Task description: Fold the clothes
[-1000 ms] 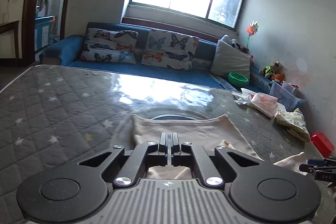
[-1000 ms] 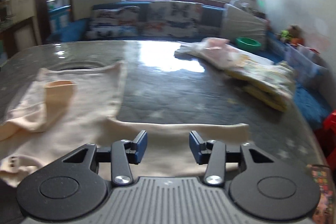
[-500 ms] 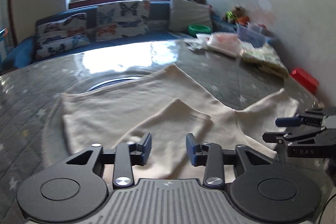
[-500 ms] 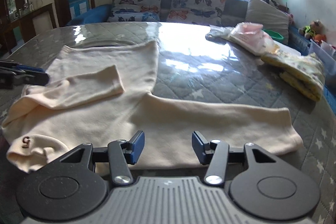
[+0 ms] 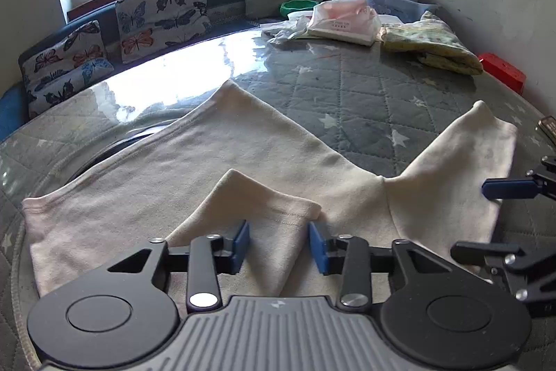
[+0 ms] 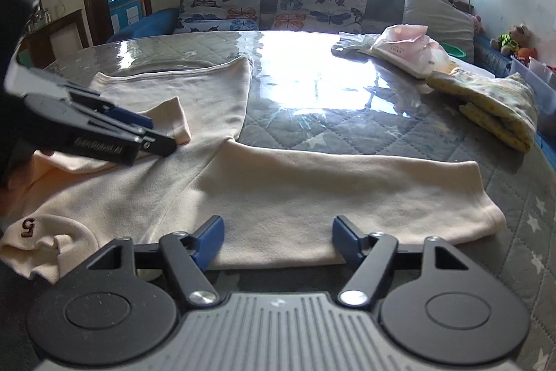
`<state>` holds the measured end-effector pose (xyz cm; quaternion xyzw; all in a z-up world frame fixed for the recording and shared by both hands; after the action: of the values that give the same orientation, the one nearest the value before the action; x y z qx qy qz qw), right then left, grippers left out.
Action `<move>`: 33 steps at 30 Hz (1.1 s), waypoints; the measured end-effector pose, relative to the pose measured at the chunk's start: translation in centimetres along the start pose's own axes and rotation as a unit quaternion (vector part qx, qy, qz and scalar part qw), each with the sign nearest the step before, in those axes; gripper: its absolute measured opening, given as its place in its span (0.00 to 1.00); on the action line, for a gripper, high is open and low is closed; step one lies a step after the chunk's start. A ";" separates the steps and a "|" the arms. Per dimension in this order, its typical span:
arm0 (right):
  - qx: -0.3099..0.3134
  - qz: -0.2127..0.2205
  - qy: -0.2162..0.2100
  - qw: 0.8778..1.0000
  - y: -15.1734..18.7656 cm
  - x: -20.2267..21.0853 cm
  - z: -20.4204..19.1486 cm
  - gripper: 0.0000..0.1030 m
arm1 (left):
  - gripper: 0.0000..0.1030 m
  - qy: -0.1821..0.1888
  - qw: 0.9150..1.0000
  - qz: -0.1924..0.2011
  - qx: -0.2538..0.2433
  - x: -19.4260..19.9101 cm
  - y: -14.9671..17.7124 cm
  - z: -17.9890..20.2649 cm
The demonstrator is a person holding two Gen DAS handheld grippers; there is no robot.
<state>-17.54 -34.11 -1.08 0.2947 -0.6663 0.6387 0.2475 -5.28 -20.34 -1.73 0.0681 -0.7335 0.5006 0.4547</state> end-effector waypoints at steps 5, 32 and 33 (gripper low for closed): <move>0.001 0.007 0.002 1.000 0.2 -0.3 -0.2 0.84 | 0.04 0.011 0.999 0.020 0.032 0.9 0.2 -1.3; 0.006 0.034 0.013 0.999 0.9 -0.5 0.0 1.00 | 0.03 -0.210 0.907 0.149 0.332 24.2 16.7 -25.3; 0.006 0.033 0.014 0.999 0.8 -0.5 0.0 1.00 | 0.03 -0.217 0.905 0.138 0.338 23.8 17.6 -25.7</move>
<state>-17.79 -34.07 -1.98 0.2657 -0.6681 0.6545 0.2337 -13.44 17.23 6.12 0.2227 -0.6027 0.7494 0.1602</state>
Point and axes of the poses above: each gripper's, at about its wrist camera, not at the fingertips, and x roughly against the way its jaws point, z to its right, y to its underside, the point moved 5 cm from there along -x, roughly the way its jaws point, and after that the axes turned 4 degrees about -y, right-handed, at the moved point
